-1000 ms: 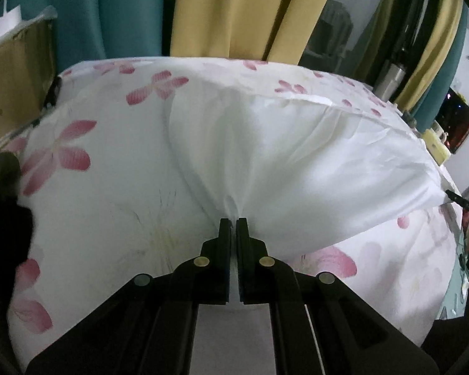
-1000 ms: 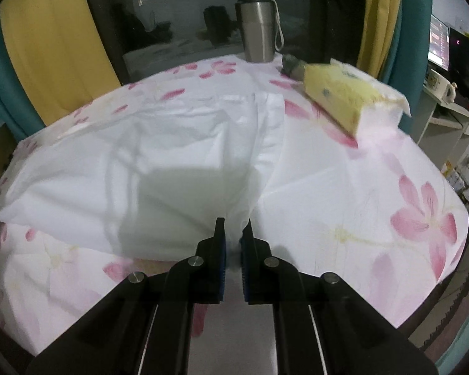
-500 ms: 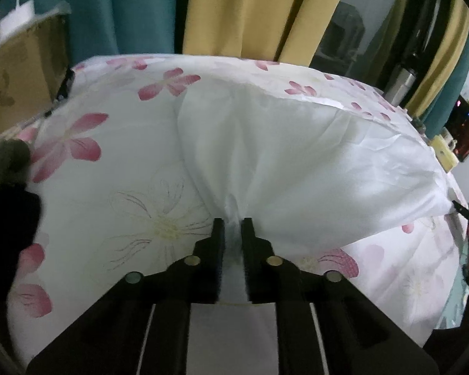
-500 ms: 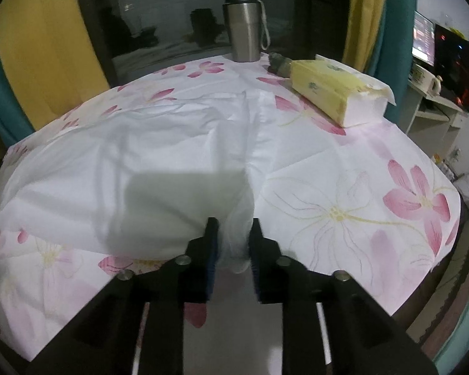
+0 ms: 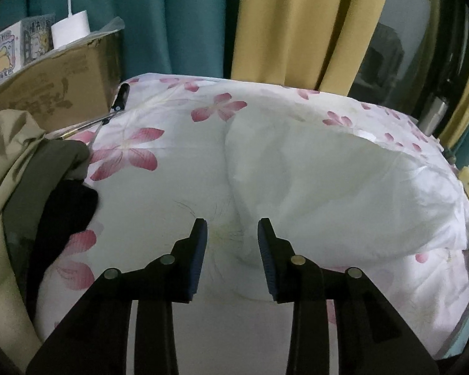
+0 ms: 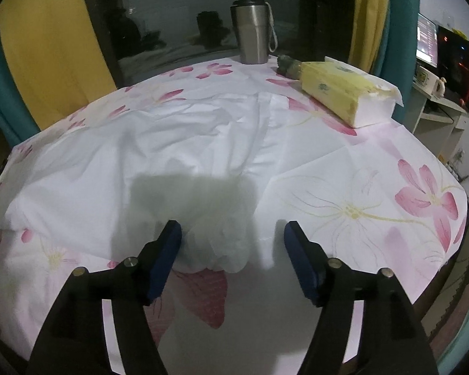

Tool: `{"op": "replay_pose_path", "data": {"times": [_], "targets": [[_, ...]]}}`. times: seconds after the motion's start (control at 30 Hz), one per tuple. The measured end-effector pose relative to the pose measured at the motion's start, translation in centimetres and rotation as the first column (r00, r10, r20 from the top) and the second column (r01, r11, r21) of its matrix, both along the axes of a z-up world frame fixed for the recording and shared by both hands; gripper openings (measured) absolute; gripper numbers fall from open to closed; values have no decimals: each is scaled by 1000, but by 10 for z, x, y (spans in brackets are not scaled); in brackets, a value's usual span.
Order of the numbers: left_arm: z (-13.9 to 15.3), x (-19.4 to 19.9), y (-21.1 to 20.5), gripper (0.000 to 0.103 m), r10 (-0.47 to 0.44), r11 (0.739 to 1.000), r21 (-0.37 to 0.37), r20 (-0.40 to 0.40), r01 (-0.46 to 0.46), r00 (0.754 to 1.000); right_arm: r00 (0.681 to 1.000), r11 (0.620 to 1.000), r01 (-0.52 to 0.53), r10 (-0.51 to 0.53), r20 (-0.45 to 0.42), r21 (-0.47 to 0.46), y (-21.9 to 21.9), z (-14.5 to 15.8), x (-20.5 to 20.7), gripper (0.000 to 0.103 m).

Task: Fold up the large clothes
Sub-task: 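Open both grippers and release the folded white shirt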

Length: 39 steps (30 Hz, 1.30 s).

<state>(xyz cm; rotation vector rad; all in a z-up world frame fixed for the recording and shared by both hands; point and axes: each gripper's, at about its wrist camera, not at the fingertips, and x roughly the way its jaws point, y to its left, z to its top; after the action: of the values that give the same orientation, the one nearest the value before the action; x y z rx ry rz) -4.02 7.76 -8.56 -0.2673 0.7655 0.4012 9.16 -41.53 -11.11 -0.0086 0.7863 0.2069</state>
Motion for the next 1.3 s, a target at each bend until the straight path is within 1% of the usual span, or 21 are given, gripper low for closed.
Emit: {"op": "replay_pose_path", "data": {"times": [0.17,0.23,0.27,0.3,0.43,0.5,0.6,0.7,0.8,0.87,0.93,1.0,1.07,1.1,1.17,1.23,1.3], "targets": [[5,12,-31,36,-20,999,27,15,19,1000,1000,1000,-31,31,-2,-5,-2,0,3,74],[5,21,-45,39,-29,999,29,9,28,1000,999,999,-52,52,4,-11,-2,-1,3,77],[4,26,-52,43,-37,999,24,6,37,999,998,998,-59,59,5,-11,-3,-1,3,78],[3,31,-59,45,-44,999,22,-1,44,999,998,998,-69,69,6,-7,-4,-1,3,80],[-4,48,-86,45,-53,998,22,-39,54,998,992,992,-124,124,12,-19,-6,-3,4,86],[-3,55,-100,45,-65,997,33,-44,66,997,990,989,-144,144,5,-16,-11,-1,7,89],[2,67,-117,45,-92,995,43,-29,93,995,989,989,-149,149,-8,4,-22,0,13,91],[10,87,-136,45,-141,988,61,-9,141,990,989,989,-146,146,-17,8,-33,0,19,92],[13,114,-155,45,-228,972,54,2,228,974,993,993,-113,113,-28,22,-44,2,22,92],[11,129,-163,45,-266,963,42,-2,265,964,996,996,-75,76,-36,47,-52,5,19,92],[9,140,-169,45,-309,951,24,4,309,951,999,997,-44,46,-30,59,-57,8,15,94],[5,151,-176,45,-348,937,21,6,348,937,1000,998,0,1,-28,66,-60,10,9,96],[3,158,-182,46,-387,922,6,25,387,922,999,995,36,-32,-37,90,-61,12,4,96],[1,162,-184,47,-403,915,-1,28,403,915,999,992,41,-37,-40,116,-60,14,-1,96],[-6,168,-188,47,-441,897,-24,28,441,897,999,984,16,-9,-40,175,-54,19,-10,96],[-11,172,-190,47,-462,886,-35,23,463,886,999,965,-21,32,-36,261,-44,21,-21,96],[-21,179,-189,52,-483,874,-46,19,483,875,997,941,-33,53,-50,337,-32,17,-26,96]]}}
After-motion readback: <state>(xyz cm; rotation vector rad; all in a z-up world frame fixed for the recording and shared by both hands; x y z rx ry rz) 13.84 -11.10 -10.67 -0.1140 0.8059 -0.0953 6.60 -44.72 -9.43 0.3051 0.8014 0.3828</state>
